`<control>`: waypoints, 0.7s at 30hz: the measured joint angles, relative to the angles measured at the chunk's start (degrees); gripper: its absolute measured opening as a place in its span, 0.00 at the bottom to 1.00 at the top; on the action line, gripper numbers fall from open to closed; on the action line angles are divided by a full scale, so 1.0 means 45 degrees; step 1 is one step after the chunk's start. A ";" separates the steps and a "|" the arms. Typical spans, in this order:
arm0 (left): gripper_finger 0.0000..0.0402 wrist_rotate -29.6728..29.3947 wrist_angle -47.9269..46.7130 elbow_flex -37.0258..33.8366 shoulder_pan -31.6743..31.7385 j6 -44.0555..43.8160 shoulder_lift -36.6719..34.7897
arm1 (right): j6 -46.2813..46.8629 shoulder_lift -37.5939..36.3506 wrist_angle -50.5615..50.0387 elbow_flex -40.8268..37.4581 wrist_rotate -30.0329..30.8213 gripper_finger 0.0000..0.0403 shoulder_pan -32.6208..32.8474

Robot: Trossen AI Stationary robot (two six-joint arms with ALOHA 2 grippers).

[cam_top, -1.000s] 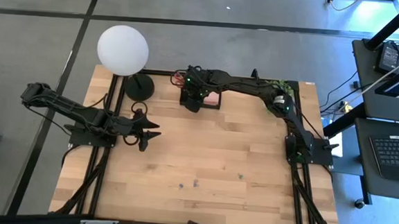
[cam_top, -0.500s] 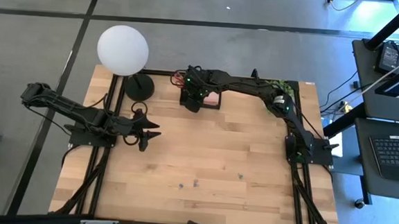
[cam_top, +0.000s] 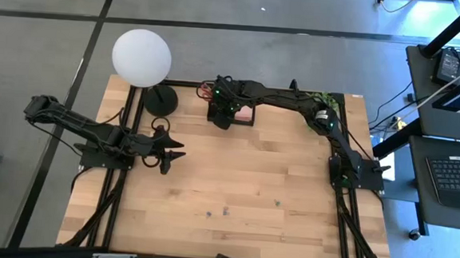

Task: Pick and place office supplies into organizer
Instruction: Put the pink binder clip into the black desk organizer, then put the blue binder clip into the black desk organizer

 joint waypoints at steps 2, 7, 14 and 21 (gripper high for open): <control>0.40 0.0000 0.0000 0.0000 0.0000 0.0000 0.0000 | 0.0030 0.0000 0.0000 0.0000 0.0000 0.29 0.0000; 0.40 0.0000 0.0000 0.0000 0.0000 0.0000 0.0000 | 0.0299 0.0000 -0.0130 0.0000 -0.0007 0.31 0.0003; 0.40 0.0001 -0.0001 0.0000 0.0000 0.0000 0.0000 | 0.0512 -0.0039 -0.1868 -0.0005 -0.0994 0.31 0.0815; 0.40 0.0072 -0.0005 0.0000 0.0000 0.0005 0.0000 | 0.2002 -0.0049 -0.3084 -0.0015 -0.0999 0.31 0.2644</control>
